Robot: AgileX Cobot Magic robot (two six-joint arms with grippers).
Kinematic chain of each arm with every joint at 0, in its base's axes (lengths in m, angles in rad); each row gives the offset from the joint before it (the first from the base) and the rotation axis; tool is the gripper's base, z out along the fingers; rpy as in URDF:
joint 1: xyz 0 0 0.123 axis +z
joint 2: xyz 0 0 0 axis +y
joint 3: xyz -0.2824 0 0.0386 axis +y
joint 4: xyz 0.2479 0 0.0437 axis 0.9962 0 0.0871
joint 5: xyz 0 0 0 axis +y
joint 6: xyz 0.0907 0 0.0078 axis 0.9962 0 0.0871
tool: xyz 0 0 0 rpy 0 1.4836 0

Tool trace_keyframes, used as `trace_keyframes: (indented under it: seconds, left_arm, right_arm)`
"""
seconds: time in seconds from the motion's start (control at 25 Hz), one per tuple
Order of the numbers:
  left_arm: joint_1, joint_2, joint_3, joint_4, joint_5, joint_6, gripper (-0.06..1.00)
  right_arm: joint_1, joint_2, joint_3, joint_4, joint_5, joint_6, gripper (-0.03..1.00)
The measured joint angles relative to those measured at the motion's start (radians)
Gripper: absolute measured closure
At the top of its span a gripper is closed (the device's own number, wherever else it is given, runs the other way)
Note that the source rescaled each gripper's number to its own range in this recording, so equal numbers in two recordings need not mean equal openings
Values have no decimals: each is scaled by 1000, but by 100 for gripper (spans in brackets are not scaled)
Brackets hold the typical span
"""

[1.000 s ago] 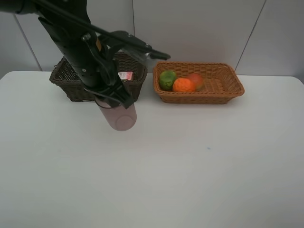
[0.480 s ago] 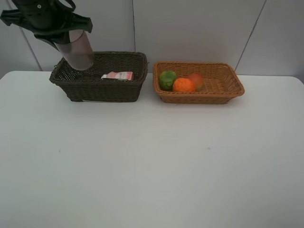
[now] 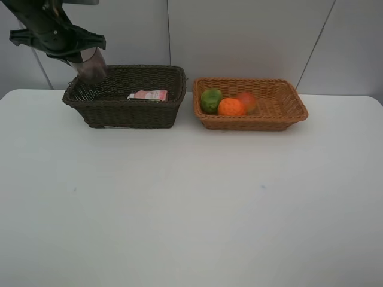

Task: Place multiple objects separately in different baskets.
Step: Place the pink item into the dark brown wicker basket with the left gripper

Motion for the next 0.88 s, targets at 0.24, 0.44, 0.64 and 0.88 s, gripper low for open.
trace_keyframes:
  seconds: [0.24,0.44,0.64,0.88]
  left_arm:
    - [1,103,0,40,-107,0,94]
    - [13,157,0,67,-120,0,94]
    - [15,178,0,103,-118,0,94]
    - [17,178,0,105,-114,0,64]
  right_arm:
    - [0,0,0,0,0,0,-3]
    - [0,0,0,0,0,0,-3]
    - [0,0,0,0,0,0,-3]
    - [0,0,0,0,0,0,-3]
